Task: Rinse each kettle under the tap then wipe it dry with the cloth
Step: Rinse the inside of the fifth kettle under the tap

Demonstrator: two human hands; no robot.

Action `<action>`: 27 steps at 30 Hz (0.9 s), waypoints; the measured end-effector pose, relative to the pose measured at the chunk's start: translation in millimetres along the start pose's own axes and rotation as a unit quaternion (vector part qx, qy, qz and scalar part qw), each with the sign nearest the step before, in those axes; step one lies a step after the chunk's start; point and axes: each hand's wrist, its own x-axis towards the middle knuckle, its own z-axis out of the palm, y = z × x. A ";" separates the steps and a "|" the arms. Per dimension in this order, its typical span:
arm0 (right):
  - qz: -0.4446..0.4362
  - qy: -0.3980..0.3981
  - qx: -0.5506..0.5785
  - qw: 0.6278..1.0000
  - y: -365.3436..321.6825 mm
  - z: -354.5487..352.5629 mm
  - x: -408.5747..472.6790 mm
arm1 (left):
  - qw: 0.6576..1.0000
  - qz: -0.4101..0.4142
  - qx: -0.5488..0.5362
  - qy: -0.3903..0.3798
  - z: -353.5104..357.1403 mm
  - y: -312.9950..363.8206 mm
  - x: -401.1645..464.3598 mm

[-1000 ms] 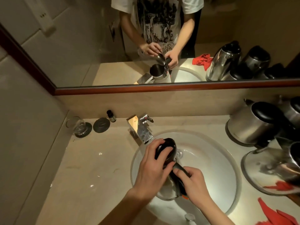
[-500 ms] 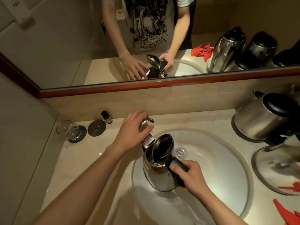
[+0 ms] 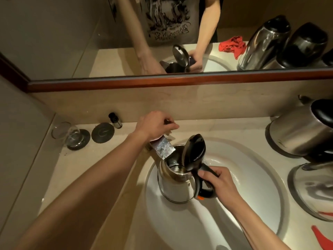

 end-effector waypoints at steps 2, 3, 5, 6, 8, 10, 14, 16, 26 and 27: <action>0.004 -0.003 -0.001 1.000 -4.2 0.3 1.3 | 0.999 -0.029 0.023 0.023 4.2 4.3 1.5; 0.003 -0.005 -0.008 1.000 -6.7 0.3 2.1 | 0.998 -0.040 0.038 0.037 6.5 6.1 1.3; -0.002 -0.012 -0.019 1.000 -9.1 0.6 4.5 | 0.995 -0.059 0.054 0.054 9.5 8.9 -0.1; -0.002 -0.015 -0.027 1.000 -9.3 0.5 6.3 | 0.994 -0.071 0.056 0.058 9.9 9.9 -0.2; -0.004 -0.022 -0.043 0.999 -8.8 -1.2 10.3 | 0.993 -0.090 0.057 0.058 9.3 11.6 -0.4; -0.010 -0.013 -0.062 0.998 -9.5 -2.7 13.6 | 0.992 -0.096 0.059 0.061 7.1 14.4 -0.2; -0.010 -0.003 -0.060 0.998 -8.3 -5.7 15.6 | 0.991 -0.099 0.061 0.065 6.1 18.0 -3.0; -0.007 -0.004 -0.066 0.998 -7.4 -5.3 15.6 | 0.991 -0.102 0.061 0.066 5.6 19.0 -3.6; 0.016 0.036 -0.074 0.996 -14.3 -1.2 22.8 | 0.990 -0.101 0.062 0.078 8.9 17.8 -1.9; 0.019 0.035 -0.075 0.996 -14.3 -0.7 24.1 | 0.990 -0.101 0.062 0.079 8.8 17.1 -1.9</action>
